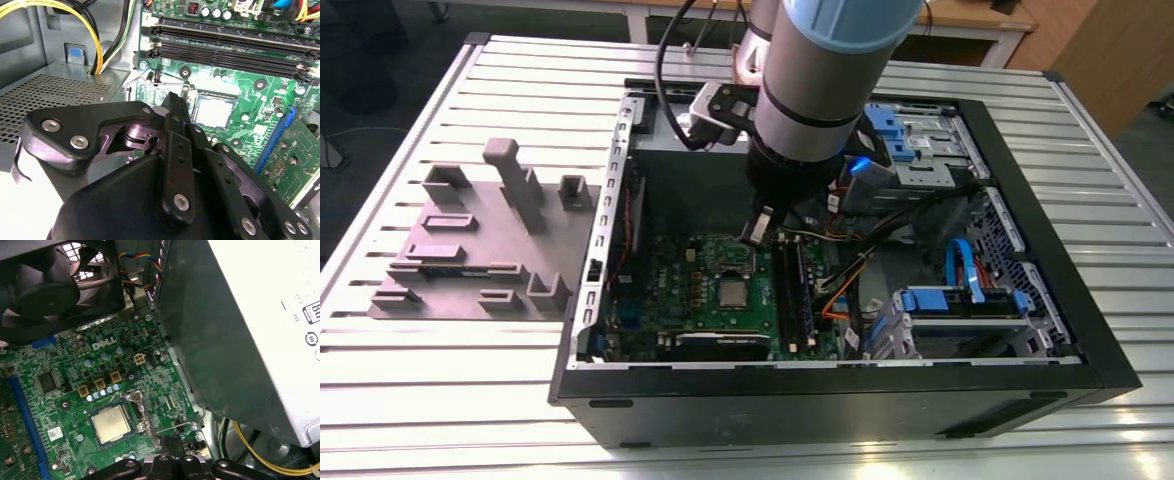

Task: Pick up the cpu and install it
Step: 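Close the cpu cover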

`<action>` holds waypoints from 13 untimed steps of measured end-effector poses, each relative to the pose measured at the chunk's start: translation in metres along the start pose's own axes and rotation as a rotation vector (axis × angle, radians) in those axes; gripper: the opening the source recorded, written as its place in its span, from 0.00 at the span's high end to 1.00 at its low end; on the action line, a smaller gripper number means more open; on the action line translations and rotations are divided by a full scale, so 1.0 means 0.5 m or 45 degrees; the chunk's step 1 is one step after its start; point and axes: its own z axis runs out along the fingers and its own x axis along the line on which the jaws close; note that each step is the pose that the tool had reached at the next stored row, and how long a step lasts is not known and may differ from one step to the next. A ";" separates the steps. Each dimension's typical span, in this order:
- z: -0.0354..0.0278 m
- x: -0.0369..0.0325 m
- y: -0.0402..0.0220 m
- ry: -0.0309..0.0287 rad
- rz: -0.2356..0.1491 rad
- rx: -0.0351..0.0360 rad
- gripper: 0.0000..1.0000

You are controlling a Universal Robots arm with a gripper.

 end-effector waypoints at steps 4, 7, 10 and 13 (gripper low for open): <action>0.000 0.002 -0.001 0.0016 0.000 0.0007 0.90; -0.001 0.004 -0.002 0.0033 0.000 0.0015 0.90; -0.001 0.005 -0.002 0.0051 0.000 0.0023 0.90; -0.001 0.006 -0.003 0.0069 0.000 0.0031 0.90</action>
